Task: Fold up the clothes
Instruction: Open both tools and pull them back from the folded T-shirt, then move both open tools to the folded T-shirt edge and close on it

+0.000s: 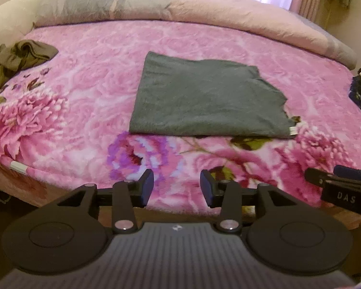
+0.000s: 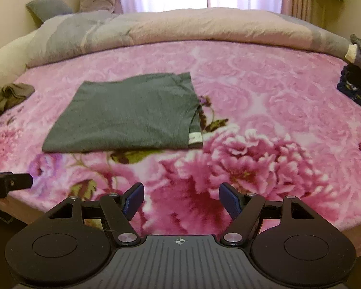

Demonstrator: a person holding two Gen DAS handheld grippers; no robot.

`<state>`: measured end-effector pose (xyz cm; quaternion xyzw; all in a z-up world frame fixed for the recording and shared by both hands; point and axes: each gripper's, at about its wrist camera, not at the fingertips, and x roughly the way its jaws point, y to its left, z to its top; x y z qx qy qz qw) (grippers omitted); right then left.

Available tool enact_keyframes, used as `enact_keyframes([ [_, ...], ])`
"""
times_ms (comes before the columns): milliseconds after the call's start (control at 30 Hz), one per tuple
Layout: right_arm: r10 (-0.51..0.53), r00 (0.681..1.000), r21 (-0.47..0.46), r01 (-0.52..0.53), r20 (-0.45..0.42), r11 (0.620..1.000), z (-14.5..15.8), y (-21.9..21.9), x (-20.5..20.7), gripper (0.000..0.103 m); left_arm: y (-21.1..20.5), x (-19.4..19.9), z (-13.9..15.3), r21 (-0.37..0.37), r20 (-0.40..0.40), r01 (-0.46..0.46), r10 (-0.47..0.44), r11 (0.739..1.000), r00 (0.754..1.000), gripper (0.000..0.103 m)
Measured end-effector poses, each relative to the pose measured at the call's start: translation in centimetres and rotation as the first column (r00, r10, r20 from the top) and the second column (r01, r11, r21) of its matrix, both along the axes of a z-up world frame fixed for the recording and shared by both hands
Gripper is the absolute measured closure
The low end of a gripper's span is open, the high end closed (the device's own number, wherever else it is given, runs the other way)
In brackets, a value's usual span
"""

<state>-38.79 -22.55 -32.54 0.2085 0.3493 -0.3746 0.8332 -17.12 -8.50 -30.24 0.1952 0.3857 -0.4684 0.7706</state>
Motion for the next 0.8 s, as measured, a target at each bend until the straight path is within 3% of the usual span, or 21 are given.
enact_keyframes([
  [433,0.02,0.999,-0.02,-0.019,0.033,1.0,1.7,1.6,-0.1,0.031,1.3,-0.8,2.3,-0.06,0.037,0.011,-0.009,0.998,0.999,0.063],
  [800,0.008,0.999,0.02,-0.009,0.044,1.0,0.8,0.3,0.0,0.031,0.5,-0.4,1.0,-0.03,0.018,0.005,-0.004,1.0,1.0,0.063],
])
